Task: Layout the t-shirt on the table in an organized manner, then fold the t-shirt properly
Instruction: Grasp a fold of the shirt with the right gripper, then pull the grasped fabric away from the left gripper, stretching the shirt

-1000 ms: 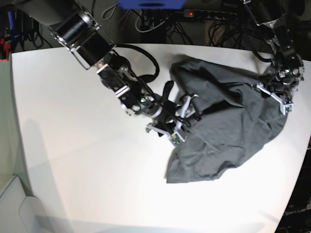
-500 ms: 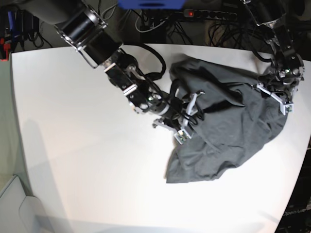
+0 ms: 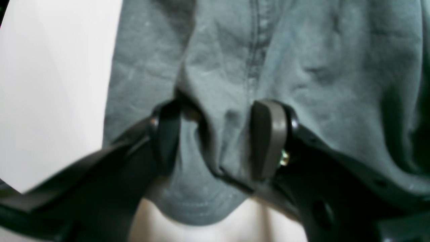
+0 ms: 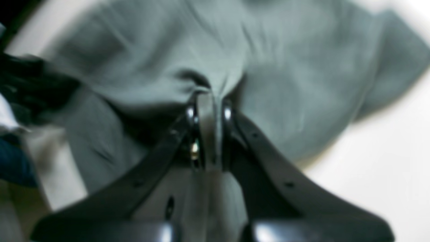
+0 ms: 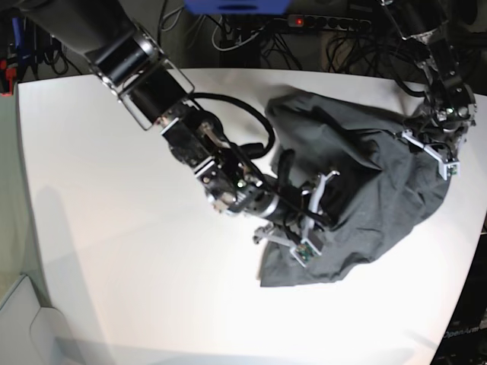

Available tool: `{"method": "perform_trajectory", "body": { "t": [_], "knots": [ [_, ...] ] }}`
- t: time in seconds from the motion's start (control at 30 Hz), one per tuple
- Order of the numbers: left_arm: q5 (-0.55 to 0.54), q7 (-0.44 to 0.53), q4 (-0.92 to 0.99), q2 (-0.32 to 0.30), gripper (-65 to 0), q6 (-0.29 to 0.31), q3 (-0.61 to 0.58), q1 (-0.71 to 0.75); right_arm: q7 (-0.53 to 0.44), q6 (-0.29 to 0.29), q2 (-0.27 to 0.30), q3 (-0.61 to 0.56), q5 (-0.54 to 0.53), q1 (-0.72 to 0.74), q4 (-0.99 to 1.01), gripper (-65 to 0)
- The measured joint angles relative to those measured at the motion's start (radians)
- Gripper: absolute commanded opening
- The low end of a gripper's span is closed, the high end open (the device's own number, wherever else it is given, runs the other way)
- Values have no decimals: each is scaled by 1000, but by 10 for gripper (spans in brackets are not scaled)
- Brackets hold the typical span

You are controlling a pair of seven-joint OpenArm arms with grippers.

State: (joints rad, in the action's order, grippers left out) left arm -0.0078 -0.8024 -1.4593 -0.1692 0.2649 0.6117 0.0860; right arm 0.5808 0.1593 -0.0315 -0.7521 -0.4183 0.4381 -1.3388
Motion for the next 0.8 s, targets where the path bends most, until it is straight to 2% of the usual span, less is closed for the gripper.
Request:
{"method": "perform_trajectory", "body": {
  "t": [0.1,0.2,0.37,0.8],
  "knots": [
    [0,0,0,0,-316,0,0,-1,80,7,-5,8,-7,31,-161,-650],
    [-1,0,0,0,-316,0,0,0,135,9,-10,5,-7,86,-229,-650],
    [0,0,0,-3,-316,1,0,0,156,10,6,5,-9,117,-300,-650],
    [4,-8,5,-93,-316,1,-2,19,154,13,227,19,-11,322,-330,-650]
  ]
}}
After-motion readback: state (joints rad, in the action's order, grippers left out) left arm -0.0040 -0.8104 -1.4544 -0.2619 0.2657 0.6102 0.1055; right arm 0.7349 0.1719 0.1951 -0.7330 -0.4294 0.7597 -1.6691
